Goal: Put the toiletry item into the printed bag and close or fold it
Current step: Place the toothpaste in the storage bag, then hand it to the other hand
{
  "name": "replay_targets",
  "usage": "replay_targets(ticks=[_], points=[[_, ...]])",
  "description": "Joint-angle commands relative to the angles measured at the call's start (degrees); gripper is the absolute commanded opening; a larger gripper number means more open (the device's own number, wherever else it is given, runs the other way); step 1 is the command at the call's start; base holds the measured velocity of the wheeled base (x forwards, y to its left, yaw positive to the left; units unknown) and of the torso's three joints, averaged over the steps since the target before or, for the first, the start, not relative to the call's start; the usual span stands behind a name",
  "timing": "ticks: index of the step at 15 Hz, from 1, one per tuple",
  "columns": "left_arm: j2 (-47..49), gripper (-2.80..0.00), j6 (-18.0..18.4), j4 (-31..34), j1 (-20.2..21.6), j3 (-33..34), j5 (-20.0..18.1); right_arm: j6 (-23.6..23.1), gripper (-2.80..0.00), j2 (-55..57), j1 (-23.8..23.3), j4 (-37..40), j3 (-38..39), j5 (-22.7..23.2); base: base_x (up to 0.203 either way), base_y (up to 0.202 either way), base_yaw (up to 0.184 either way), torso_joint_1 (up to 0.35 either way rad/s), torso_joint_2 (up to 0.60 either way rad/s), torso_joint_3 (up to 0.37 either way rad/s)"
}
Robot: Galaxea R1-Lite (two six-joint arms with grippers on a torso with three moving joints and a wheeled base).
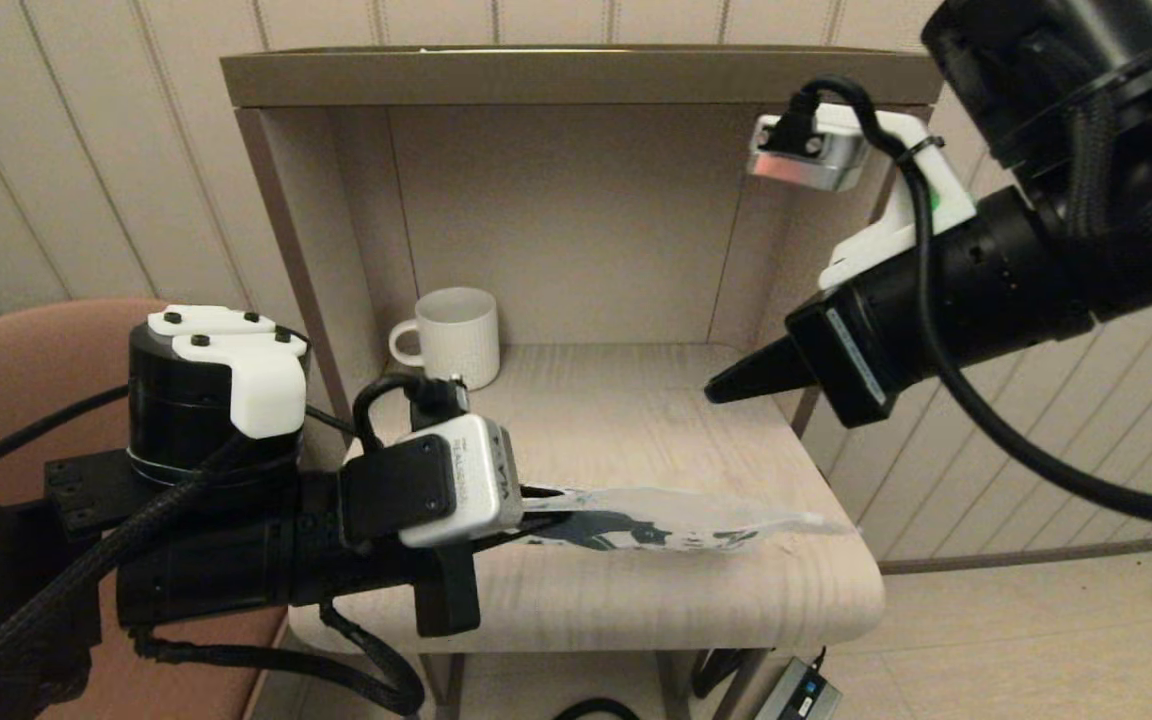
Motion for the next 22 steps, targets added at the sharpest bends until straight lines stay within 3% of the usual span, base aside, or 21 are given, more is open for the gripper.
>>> replay_targets(ticks=[1, 4, 5, 8, 11, 17, 19, 22], points=[[0.7, -2.8, -7.3, -0.2, 0.1, -2.2, -0.8, 0.0, -2.8, -3.9, -2.8, 0.1, 1.6, 0.3, 0.0, 0.0, 0.0, 0.0, 0.0, 0.0], [0.9, -2.8, -17.9, -0.2, 0.7, -5.1, -1.1, 0.0, -2.8, -7.5, -5.6, -0.1, 5.9, 2.0, 0.0, 0.0, 0.0, 0.0, 0.0, 0.0], [0.9, -2.8, -19.8, -0.2, 0.7, -5.4, -1.0, 0.1, 0.0, -8.7, -5.8, -0.2, 7.0, 2.1, 0.0, 0.0, 0.0, 0.0, 0.0, 0.0], [1.2, -2.8, -22.0, -0.2, 2.0, -4.9, -1.3, -0.5, 0.0, -12.6, -9.1, -0.3, 10.4, 3.1, 0.0, 0.0, 0.0, 0.0, 0.0, 0.0], [1.7, -2.8, -22.0, -0.2, 3.5, -4.6, -3.6, -2.2, 0.0, -15.0, -14.8, -0.2, 11.8, 7.5, 0.0, 0.0, 0.0, 0.0, 0.0, 0.0], [2.4, -2.8, -24.0, -0.2, 4.8, -5.7, -4.3, -4.1, 0.0, -16.6, -18.2, -0.7, 17.3, 12.4, 0.0, 0.0, 0.0, 0.0, 0.0, 0.0], [2.3, -2.8, -28.5, 0.0, 4.8, -6.9, -6.6, -4.2, 0.0, -16.7, -19.4, -7.7, 22.8, 16.5, 0.0, 0.0, 0.0, 0.0, 0.0, 0.0], [2.2, -2.8, -31.4, 0.4, 4.8, -7.5, -8.8, -4.3, 0.0, -16.9, -23.3, -26.0, 33.0, 25.8, 0.0, 0.0, 0.0, 0.0, 0.0, 0.0]])
